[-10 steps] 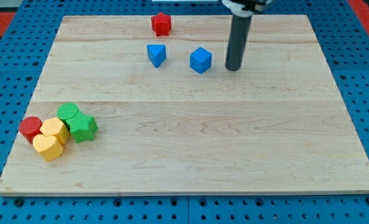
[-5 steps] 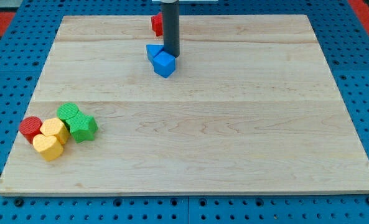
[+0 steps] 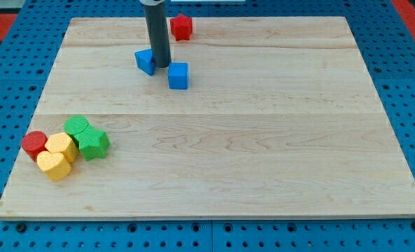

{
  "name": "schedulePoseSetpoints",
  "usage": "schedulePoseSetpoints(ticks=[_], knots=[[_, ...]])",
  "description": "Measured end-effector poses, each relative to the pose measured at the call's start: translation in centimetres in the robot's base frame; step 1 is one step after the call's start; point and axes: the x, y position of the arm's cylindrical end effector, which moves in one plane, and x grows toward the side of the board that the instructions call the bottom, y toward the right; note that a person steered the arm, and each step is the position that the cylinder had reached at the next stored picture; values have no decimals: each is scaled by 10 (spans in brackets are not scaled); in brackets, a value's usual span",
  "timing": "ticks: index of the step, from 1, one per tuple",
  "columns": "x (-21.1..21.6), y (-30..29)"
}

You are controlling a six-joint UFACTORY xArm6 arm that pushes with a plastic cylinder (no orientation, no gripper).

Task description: Push the blue cube into the group of blocks

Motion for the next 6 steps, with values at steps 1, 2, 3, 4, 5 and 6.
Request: schedulePoseSetpoints(ticks=[1,2,3,4,5,6], knots=[[7,0],[24,0],[24,1],[11,23],[1,54],[26,74]])
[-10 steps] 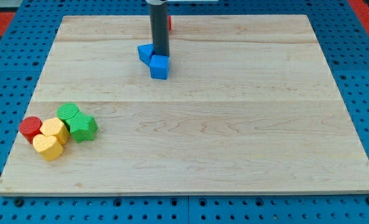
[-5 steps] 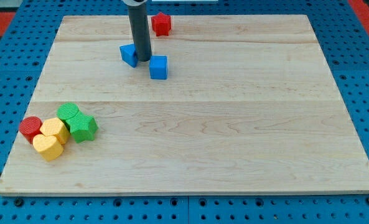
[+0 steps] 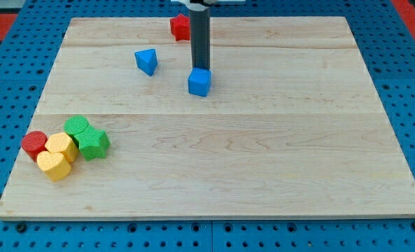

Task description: Push the blue cube into the group of blocks

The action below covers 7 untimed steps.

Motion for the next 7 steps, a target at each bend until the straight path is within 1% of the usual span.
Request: schedulePoseSetpoints(ticks=[1,2,3,4,5,7], knots=[[18,-19],[27,7],[42,3],[53,-17],[53,-16],[51,46]])
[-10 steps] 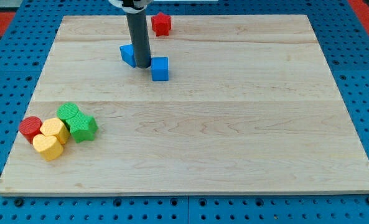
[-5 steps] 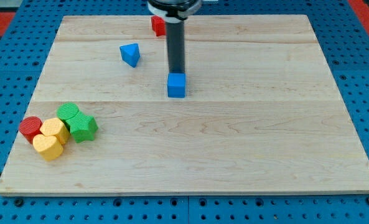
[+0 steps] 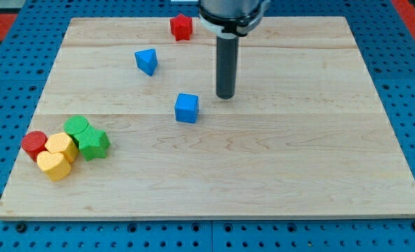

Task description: Push the blue cube into the group of blocks

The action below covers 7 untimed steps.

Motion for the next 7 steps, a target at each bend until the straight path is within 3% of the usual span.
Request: schedulePoseSetpoints(ticks=[1,2,4,6,7], knots=[[9,1],[28,-37],[39,-167],[45,-189],[43,-161]])
